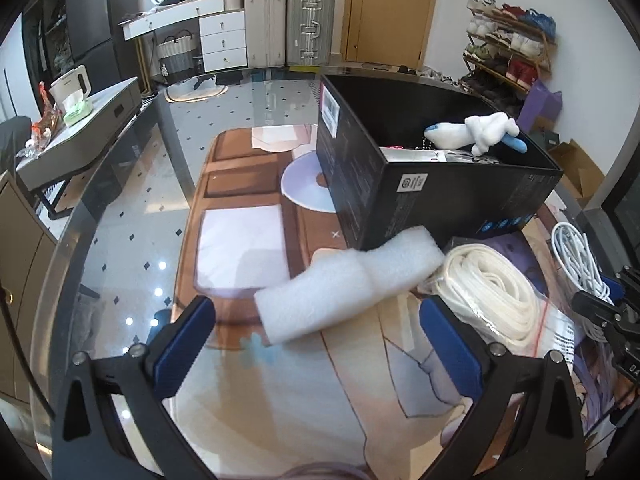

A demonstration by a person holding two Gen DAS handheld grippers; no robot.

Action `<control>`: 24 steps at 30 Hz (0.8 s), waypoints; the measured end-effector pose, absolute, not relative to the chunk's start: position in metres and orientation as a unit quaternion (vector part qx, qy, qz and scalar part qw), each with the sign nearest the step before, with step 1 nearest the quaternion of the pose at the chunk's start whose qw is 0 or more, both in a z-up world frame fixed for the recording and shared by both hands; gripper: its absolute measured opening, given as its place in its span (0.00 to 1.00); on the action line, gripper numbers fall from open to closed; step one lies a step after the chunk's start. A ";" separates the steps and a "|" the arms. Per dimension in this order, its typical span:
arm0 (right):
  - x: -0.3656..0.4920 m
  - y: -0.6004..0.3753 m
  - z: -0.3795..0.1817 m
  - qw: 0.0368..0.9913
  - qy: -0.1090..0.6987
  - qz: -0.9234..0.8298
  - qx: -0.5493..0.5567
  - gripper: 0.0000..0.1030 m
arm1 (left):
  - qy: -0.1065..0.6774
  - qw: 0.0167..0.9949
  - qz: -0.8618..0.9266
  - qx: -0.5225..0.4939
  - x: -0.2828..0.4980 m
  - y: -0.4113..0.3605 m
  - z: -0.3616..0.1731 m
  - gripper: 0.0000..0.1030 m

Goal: Organize soft objects
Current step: 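Grasp the white foam strip with the left gripper while the right holds the cable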

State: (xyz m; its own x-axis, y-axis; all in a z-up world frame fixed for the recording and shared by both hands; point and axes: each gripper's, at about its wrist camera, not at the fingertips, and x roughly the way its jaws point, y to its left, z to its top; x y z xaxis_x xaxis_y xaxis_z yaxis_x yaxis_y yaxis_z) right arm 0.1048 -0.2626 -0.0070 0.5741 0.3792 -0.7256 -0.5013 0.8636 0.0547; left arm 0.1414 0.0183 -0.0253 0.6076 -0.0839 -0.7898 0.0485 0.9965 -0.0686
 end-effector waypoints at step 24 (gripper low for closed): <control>0.101 -0.260 -0.008 0.880 0.391 0.253 -0.086 0.30 | 0.421 0.900 -0.107 -0.017 0.111 0.015 -0.020 0.32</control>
State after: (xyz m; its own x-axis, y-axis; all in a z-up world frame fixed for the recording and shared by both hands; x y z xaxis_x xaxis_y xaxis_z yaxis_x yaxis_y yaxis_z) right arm 0.1013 -0.2604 -0.0077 0.5652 0.3787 -0.7329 -0.5134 0.8569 0.0468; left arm 0.1105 0.0154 -0.0203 0.6221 -0.2081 -0.7547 0.1788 0.9763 -0.1218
